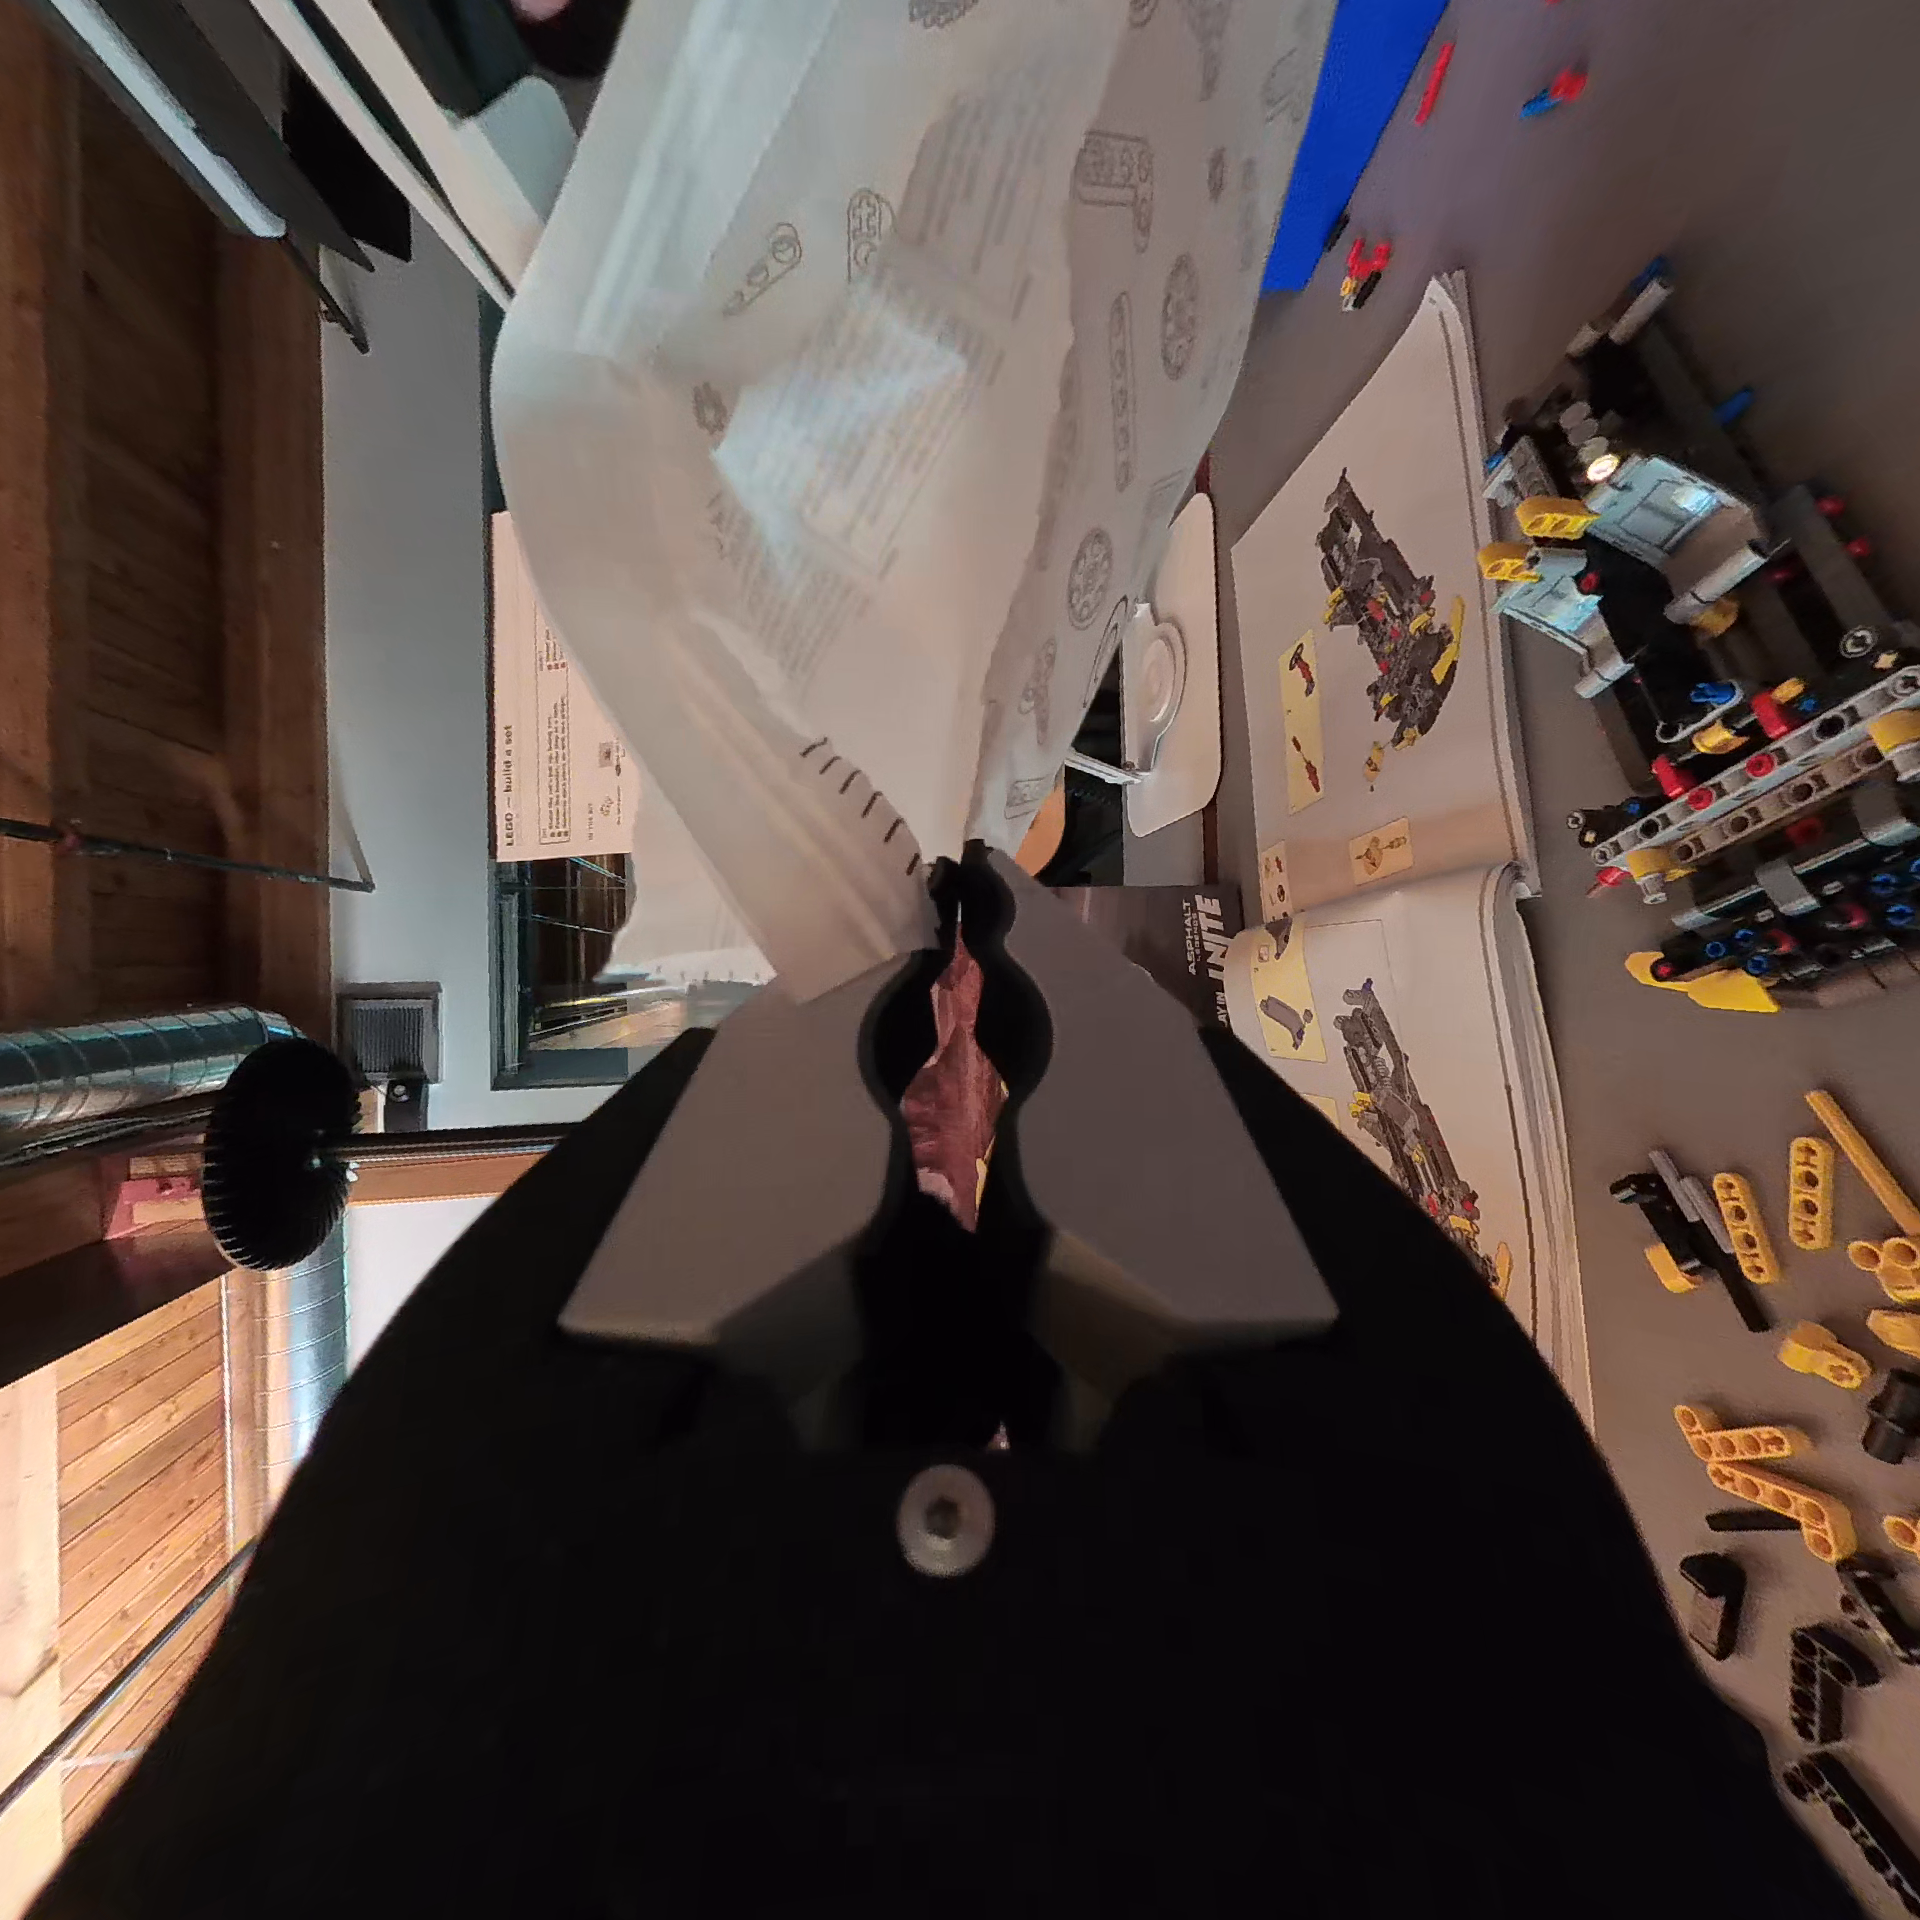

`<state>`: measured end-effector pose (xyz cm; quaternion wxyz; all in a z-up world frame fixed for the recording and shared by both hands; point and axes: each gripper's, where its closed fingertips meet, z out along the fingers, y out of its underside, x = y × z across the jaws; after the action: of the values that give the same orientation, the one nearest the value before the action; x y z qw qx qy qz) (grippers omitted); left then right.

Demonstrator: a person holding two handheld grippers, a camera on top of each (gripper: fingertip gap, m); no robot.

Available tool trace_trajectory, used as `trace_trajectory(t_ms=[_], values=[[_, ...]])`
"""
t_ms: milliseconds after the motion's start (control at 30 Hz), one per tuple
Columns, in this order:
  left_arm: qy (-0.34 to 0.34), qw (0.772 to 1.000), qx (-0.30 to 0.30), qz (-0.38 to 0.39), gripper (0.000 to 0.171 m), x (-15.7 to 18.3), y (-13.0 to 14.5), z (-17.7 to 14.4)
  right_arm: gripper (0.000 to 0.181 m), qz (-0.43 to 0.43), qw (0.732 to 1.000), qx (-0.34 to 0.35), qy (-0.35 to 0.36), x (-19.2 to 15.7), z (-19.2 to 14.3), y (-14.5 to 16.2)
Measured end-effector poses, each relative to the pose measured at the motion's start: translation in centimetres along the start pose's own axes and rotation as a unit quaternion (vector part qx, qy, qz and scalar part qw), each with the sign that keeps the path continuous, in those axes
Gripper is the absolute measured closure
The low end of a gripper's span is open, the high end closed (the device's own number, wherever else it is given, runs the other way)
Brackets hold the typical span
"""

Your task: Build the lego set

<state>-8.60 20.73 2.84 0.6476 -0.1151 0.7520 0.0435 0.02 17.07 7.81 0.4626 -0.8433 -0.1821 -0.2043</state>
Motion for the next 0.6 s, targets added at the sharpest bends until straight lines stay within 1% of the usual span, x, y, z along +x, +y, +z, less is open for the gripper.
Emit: trace_trajectory(t_ms=[100,167,200,233,267,333,433,500,533,600], values=[[0.013,1.0,0.016,-0.017,0.171,0.5,-1.2,0.2,0.181,-0.008,1.0,-0.002,0.005,0.4,-0.1,0.5],[0.044,0.994,0.048,-0.085,0.171,1.2,-3.0,0.5,0.181,-0.022,0.999,-0.013,0.027,2.0,-0.6,1.9],[0.063,0.986,0.08,-0.129,0.165,1.6,-4.4,0.4,0.181,-0.024,0.999,-0.026,0.038,3.1,-0.9,3.1],[0.091,0.974,0.117,-0.172,0.156,2.0,-5.9,0.2,0.181,-0.024,0.997,-0.043,0.053,4.8,-1.5,4.6],[0.12,0.96,0.142,-0.21,0.15,2.6,-7.0,0.2,0.181,-0.022,0.994,-0.067,0.088,7.3,-2.2,6.4],[0.17,0.936,0.17,-0.259,0.147,4.3,-8.2,0.3,0.181,-0.024,0.979,-0.123,0.163,13.0,-4.4,10.6],[0.226,0.896,0.195,-0.328,0.147,7.5,-8.8,1.0,0.181,0.021,0.96,-0.181,0.211,19.7,-7.5,17.2],[0.26,0.872,0.19,-0.368,0.147,10.0,-8.6,1.9,0.181,0.049,0.947,-0.218,0.229,22.9,-8.8,21.7],[0.272,0.864,0.182,-0.382,0.148,11.1,-8.4,2.5,0.181,0.058,0.943,-0.23,0.232,24.0,-9.0,23.6],[0.291,0.853,0.167,-0.4,0.15,13.0,-8.4,3.5,0.181,0.087,0.945,-0.238,0.207,24.8,-8.0,26.7]])
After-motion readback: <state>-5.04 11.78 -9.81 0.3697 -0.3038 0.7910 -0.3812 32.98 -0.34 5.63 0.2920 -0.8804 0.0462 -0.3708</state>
